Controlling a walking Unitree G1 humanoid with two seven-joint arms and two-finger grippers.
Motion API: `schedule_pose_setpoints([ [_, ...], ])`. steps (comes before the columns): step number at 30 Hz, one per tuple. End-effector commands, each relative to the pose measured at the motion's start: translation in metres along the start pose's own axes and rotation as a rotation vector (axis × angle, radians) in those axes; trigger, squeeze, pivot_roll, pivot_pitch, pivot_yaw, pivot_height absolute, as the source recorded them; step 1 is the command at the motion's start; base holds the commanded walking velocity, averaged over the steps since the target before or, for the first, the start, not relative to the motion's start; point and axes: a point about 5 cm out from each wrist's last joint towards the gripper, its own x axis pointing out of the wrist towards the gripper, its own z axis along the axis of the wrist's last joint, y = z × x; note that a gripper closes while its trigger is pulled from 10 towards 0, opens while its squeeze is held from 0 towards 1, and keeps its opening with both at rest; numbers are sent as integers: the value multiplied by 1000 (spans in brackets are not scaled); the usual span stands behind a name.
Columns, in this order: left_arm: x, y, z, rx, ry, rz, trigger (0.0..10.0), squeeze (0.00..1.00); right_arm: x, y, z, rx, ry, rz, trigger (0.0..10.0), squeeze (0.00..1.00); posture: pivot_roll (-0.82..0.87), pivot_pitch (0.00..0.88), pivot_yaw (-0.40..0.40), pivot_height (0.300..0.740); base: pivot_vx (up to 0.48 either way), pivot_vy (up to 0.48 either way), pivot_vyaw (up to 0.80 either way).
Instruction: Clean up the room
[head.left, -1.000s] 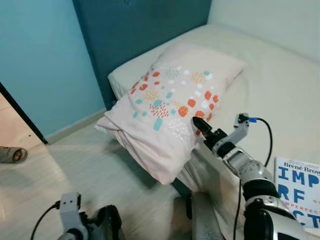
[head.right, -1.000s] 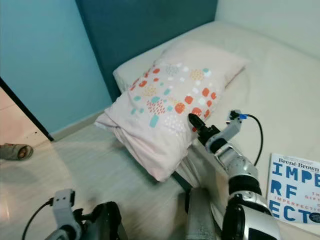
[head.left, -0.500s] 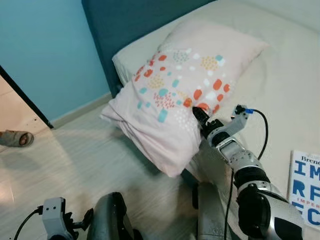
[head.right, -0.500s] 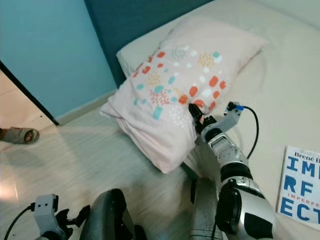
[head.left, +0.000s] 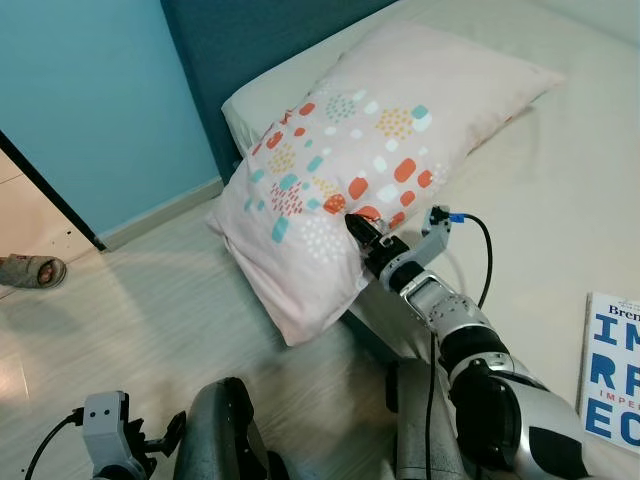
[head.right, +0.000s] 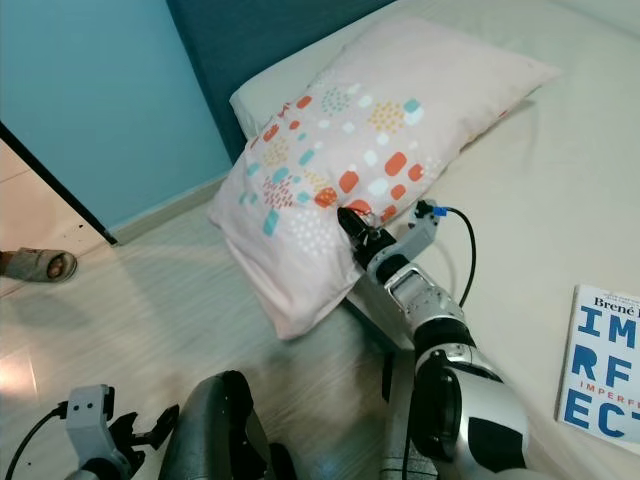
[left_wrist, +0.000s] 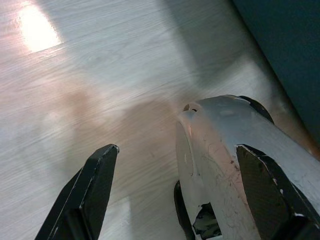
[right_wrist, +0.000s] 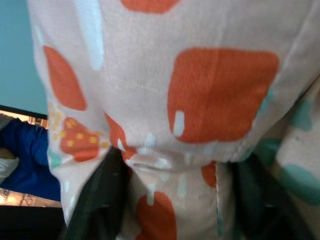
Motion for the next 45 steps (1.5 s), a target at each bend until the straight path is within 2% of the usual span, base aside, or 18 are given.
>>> schedule_pose_setpoints([
  [1, -9, 2, -18, -14, 91, 7, 10000, 0, 3, 2, -12, -4, 41, 4, 0, 0, 116, 367, 52, 481, 0, 0, 0],
  [10, -2, -1, -12, -21, 77, 8, 10000, 0, 2, 1, 5, -43, -29, -16, 0, 0, 107, 327, 42, 481, 0, 0, 0],
  [15, 8, -5, -1, -28, 44, 4, 10000, 0, 0, 1, 16, -44, -88, -4, 0, 0, 89, 290, 36, 481, 0, 0, 0],
  [18, 21, -9, 13, -31, 12, 12, 10000, 0, -2, 1, 24, -80, -132, 6, 0, 0, 71, 258, 35, 481, 0, 0, 0],
  [23, 29, -9, 27, -28, -26, 27, 10000, 0, -5, 3, 36, -116, -186, 29, 0, 0, 60, 227, 31, 481, 0, 0, 0],
  [26, 41, 0, 62, -33, -118, 103, 10000, 0, -14, 13, 68, -190, -291, 87, 0, 0, 39, 182, 24, 481, 0, 0, 0],
  [29, 43, 2, 71, -33, -142, 121, 10000, 0, -16, 16, 78, -202, -323, 105, 0, 0, 39, 182, 24, 481, 0, 0, 0],
  [30, 48, 2, 81, -30, -169, 133, 10000, 0, -20, 24, 92, -214, -380, 150, 0, 0, 17, 145, 20, 481, 0, 0, 0],
  [31, 48, 2, 81, -30, -169, 133, 10000, 0, -20, 24, 92, -214, -380, 150, 0, 0, 17, 145, 20, 481, 0, 0, 0],
  [34, 57, -2, 107, -19, -236, 172, 10000, 0, -35, 42, 127, -267, -505, 215, 0, 0, 5, 112, 17, 496, 0, 0, 0],
  [38, 59, -3, 109, -20, -239, 182, 10000, 0, -37, 44, 131, -279, -519, 213, 0, 0, 5, 112, 17, 506, 0, 0, 0],
  [40, 63, -5, 109, -11, -200, 224, 10000, 0, -43, 48, 140, -292, -558, 215, 0, 0, -7, 92, 20, 521, 0, 0, 0],
  [45, 64, -7, 103, 9, -157, 252, 10000, 0, -47, 49, 141, -295, -579, 212, 0, 0, -5, 76, 29, 536, 0, 0, 0],
])
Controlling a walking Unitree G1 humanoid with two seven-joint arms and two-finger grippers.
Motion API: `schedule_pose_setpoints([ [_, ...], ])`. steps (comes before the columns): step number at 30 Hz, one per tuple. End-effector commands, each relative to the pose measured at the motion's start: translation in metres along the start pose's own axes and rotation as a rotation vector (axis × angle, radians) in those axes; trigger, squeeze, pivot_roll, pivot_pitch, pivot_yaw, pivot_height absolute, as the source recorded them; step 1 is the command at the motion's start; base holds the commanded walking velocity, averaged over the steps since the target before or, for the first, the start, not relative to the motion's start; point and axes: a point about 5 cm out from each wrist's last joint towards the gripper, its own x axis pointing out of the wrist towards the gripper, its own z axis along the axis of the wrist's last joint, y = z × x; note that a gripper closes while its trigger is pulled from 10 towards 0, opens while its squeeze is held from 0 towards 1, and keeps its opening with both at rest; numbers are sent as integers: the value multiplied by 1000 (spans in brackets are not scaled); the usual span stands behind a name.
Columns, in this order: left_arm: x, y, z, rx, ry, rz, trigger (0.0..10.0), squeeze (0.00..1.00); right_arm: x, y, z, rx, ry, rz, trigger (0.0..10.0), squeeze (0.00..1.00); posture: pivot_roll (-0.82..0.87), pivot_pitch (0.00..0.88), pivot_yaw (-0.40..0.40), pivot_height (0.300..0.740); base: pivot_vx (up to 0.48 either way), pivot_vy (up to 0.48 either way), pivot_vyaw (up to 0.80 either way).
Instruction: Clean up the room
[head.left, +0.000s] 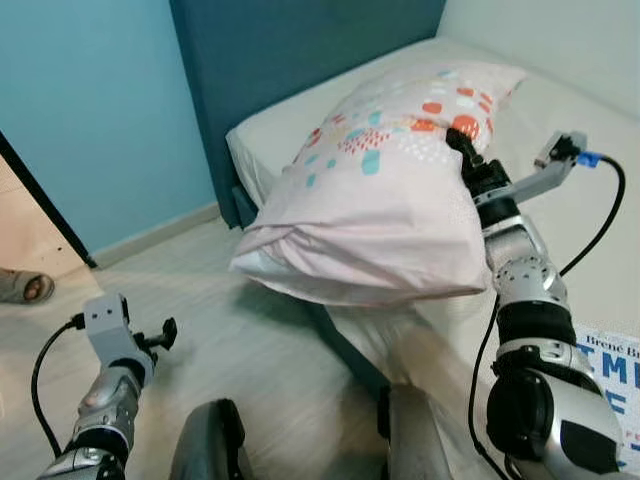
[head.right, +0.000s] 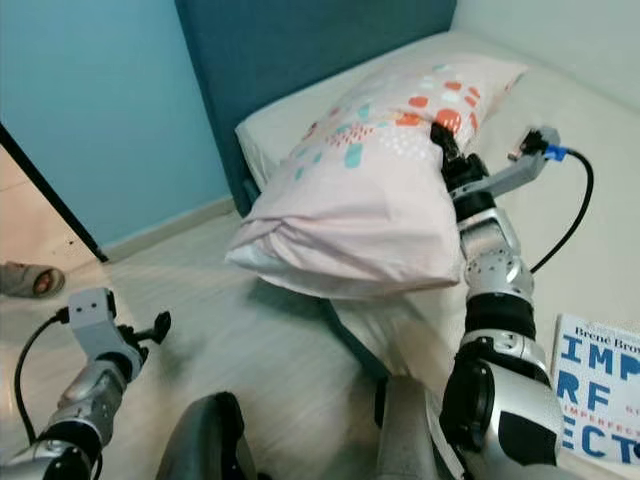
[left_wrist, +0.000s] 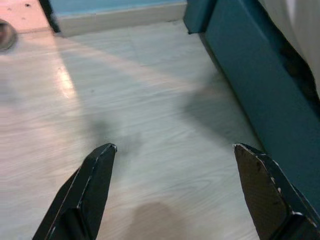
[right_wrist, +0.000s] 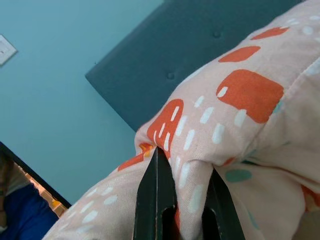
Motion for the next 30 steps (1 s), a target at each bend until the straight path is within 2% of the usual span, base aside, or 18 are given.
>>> schedule_pose_setpoints([
  [1, -3, 3, -10, 31, 58, 16, 10000, 0, -1, 6, 21, -20, -99, 31, 0, 0, -18, 73, 31, 541, 0, 0, 0],
  [4, -4, -1, -16, 40, 80, 12, 10000, 0, -9, 0, 26, -35, -111, -5, 0, 0, -13, 65, 18, 556, 0, 0, 0],
  [14, -6, -3, -23, 40, 113, 34, 10000, 0, -11, -9, 34, -61, -113, -54, 0, 0, -15, 41, 9, 591, 0, 0, 0],
  [16, -6, -4, -24, 36, 120, 36, 10000, 0, -11, -9, 33, -64, -108, -57, 0, 0, -18, 38, 8, 601, 0, 0, 0],
  [21, -4, -12, -24, 48, 122, 12, 10000, 0, -11, -8, 35, -67, -107, -60, 0, 0, -23, 40, 7, 626, -458, 0, 0],
  [30, -6, -20, -29, 46, 110, -36, 10000, 0, -12, -9, 43, -84, -131, -69, 0, 0, -29, 29, 10, 671, 0, 0, 0],
])
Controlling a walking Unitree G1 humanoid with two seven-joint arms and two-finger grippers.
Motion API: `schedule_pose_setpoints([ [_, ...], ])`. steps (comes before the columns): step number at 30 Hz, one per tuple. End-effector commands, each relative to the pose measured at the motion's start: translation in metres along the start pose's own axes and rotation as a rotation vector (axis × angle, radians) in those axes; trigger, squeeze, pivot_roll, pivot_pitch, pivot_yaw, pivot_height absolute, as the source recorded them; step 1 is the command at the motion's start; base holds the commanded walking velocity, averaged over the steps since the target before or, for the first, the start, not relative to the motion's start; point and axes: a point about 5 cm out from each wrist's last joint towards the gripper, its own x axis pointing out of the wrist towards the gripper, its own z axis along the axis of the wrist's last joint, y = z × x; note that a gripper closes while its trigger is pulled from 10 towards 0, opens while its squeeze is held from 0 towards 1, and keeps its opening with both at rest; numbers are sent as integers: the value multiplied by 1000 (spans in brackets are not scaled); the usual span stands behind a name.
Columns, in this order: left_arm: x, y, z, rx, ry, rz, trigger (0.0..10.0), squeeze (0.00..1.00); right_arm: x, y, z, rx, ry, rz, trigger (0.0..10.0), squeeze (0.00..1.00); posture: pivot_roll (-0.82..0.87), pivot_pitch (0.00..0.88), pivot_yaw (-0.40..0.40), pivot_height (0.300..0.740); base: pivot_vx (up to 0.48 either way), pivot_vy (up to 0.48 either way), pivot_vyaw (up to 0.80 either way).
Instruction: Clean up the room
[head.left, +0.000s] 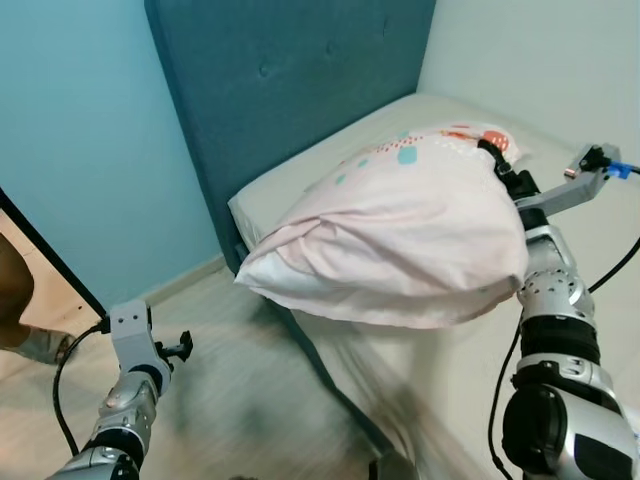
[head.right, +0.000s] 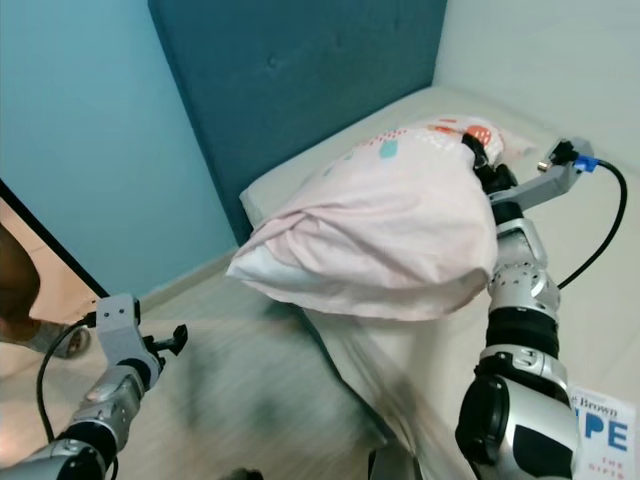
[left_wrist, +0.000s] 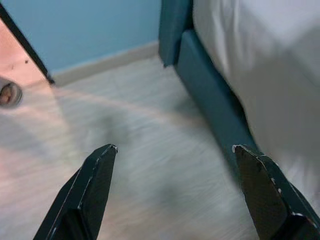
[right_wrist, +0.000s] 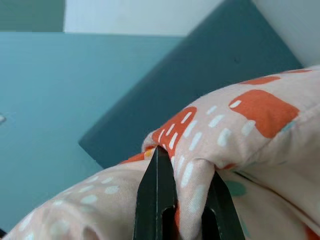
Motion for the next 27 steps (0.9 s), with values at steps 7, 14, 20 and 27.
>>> schedule_pose_setpoints([
  [7, -16, 0, -42, 17, 148, 19, 10000, 0, 8, 13, 13, -71, -62, 52, 0, 0, -27, 21, 9, 706, 0, 0, 0],
  [14, -36, 5, -79, 22, 295, 39, 10000, 0, 6, 9, -15, -190, 59, -19, 10000, 0, -30, 16, 15, 739, 0, 0, 0],
  [20, -51, 12, -99, 4, 365, 50, 10000, 0, 0, 8, -30, -269, 105, -31, 10000, 0, -31, 14, 17, 740, 0, 0, 0],
  [27, -77, 30, -127, 11, 485, 106, 10000, 0, -7, 10, -47, -380, 186, 9, 10000, 0, -34, 17, 32, 740, 203, 0, 114],
])
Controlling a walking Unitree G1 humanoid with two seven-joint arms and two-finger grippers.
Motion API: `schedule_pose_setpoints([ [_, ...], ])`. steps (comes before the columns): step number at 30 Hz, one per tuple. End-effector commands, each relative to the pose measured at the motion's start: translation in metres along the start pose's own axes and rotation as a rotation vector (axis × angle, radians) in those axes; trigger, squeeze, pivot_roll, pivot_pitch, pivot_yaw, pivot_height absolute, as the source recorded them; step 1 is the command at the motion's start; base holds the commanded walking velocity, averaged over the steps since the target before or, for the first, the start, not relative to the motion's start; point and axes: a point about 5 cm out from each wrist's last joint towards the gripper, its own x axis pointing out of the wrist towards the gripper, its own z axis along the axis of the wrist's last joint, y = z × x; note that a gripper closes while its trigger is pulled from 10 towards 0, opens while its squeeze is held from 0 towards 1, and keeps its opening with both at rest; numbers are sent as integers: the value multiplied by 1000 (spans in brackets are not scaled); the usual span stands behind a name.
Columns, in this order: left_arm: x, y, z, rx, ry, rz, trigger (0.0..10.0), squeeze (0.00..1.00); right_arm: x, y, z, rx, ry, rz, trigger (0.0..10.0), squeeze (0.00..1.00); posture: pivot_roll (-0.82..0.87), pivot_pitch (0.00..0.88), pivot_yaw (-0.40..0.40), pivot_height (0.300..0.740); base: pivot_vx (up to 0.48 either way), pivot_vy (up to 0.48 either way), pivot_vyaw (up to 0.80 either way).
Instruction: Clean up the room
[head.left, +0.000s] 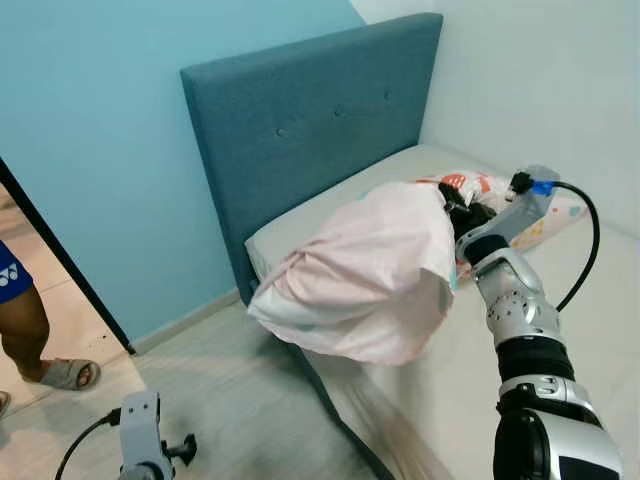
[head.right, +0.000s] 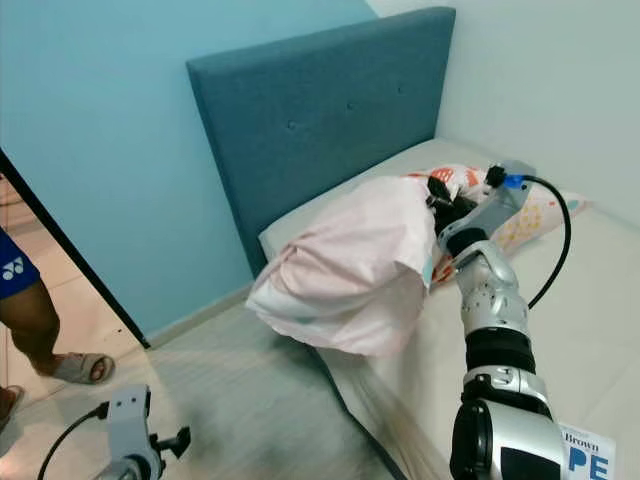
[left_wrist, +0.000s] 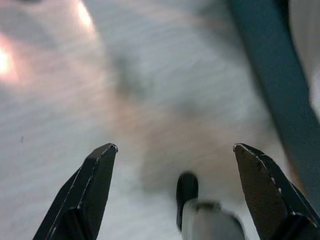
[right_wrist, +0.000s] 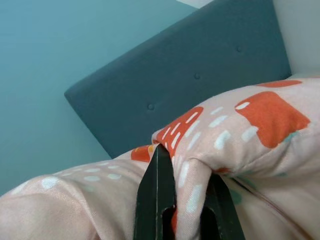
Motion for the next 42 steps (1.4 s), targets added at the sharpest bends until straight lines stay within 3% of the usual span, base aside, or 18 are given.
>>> schedule_pose_setpoints([
  [1, -4, 8, -13, -5, 56, 26, 10000, 0, 3, 12, 14, -86, -63, 72, 10000, 0, -34, 17, 32, 740, 371, 0, 800],
  [8, -6, 9, -19, -20, 68, 29, 10000, 0, 3, 14, 16, -103, -76, 78, 10000, 0, -30, 20, 31, 740, 383, 0, 800],
  [12, -4, 5, -14, -23, 54, 17, 10000, 0, 4, 6, 26, -103, -127, 15, 10000, 0, -26, 16, 30, 740, 410, 0, 800],
  [25, 3, -11, 5, 5, 4, -58, 10000, 0, -1, -18, 44, -106, -191, -153, 10000, 0, -33, 7, 38, 740, 434, 0, -59],
  [34, 4, -16, 7, 19, -4, -81, 10000, 0, -4, -24, 49, -111, -207, -183, 10000, 0, -35, 13, 40, 740, 446, 0, -765],
  [42, 3, -17, 2, 15, 3, -87, 10000, 0, -5, -25, 50, -115, -227, -200, 10000, 0, -34, 29, 37, 740, 454, 0, 0],
])
